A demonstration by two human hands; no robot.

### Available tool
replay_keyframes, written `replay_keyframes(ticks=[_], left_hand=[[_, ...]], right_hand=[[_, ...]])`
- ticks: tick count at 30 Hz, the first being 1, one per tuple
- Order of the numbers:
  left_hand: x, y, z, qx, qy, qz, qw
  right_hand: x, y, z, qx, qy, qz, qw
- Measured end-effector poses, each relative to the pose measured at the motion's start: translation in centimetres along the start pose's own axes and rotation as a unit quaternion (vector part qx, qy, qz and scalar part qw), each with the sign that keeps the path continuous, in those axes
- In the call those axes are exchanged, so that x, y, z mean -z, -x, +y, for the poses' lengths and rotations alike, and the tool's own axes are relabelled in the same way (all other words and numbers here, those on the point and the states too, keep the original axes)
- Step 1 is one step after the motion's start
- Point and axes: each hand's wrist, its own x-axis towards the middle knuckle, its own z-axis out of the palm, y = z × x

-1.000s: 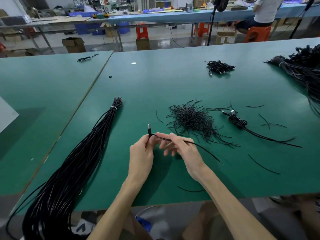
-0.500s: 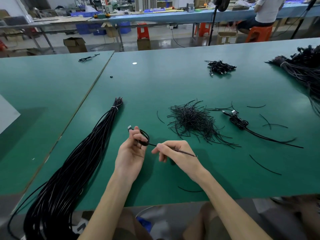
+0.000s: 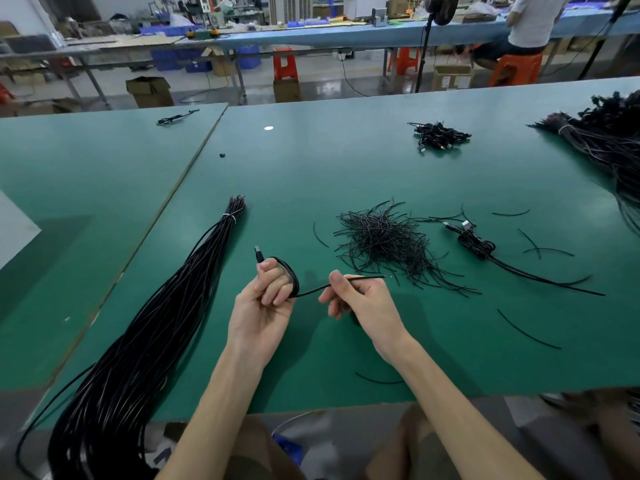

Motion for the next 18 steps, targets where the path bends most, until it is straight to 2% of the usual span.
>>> replay_keyframes(ticks=[2,7,10,14,18], left_hand=[[0.1,-0.1,0.0,-0.013,-0.01,0.004,1.0],[0.6,-0.4,1.5,-0.118,0.018,0.047,0.992],[1.1,-0.4,1.8,-0.154,-0.011,0.066,0.986],[0.9,-0.6,0.7,-0.166,-0.163,0.041,0.972],[0.5,0.0,-1.1,-0.106,-0.337,-0.053,0.934]], right_hand=[[0.0,0.0,0.0,-0.013,0.009,-0.001,1.0],[-0.3,0.1,-0.2,-0.039,0.024,-0.04,0.998],[-0.3,0.1,-0.3,-0.042,0.024,-0.064,0.997],[-0.2,0.1,-0.2,-0.013,0.012,-0.052,0.998],[0.2,-0.1,0.2,0.023,0.014,0.038,0.999]])
